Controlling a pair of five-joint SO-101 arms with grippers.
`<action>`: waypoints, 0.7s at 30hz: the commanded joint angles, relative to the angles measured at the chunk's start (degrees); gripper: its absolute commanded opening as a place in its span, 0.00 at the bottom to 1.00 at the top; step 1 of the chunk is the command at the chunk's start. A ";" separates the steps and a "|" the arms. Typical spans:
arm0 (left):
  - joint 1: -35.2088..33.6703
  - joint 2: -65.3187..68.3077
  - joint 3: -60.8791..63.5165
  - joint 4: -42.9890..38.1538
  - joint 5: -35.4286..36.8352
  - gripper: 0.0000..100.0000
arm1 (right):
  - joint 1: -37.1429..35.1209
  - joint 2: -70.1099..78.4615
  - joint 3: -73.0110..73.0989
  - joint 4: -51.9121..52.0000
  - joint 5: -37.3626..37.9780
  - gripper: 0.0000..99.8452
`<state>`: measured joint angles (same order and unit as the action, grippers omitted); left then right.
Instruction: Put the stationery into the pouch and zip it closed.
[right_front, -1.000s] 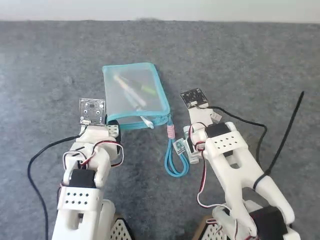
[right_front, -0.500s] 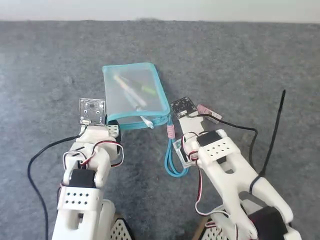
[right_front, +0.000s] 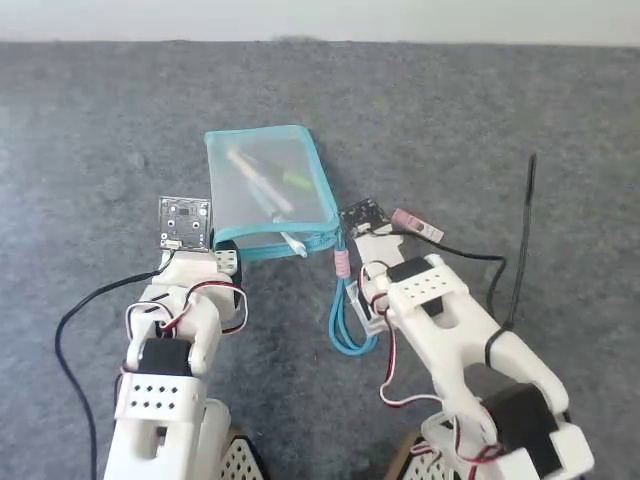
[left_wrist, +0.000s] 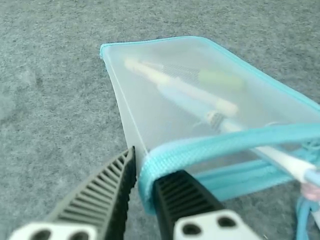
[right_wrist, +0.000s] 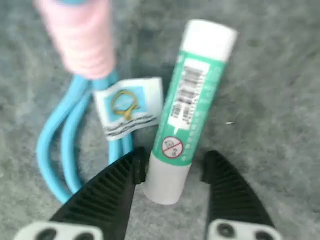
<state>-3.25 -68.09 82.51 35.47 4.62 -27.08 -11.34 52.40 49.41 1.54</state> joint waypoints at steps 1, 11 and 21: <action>0.53 -0.09 -0.84 -1.76 -0.70 0.01 | 2.77 0.75 -2.99 0.57 2.81 0.04; 0.53 0.18 -0.84 -2.81 -0.70 0.01 | 7.34 -10.77 -15.65 22.46 13.80 0.01; 0.53 0.09 -0.84 -2.90 -0.70 0.01 | -5.85 -20.62 -38.59 49.71 20.75 0.01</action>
<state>-3.25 -68.09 82.51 34.77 4.62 -29.45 -28.92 21.54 94.15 21.32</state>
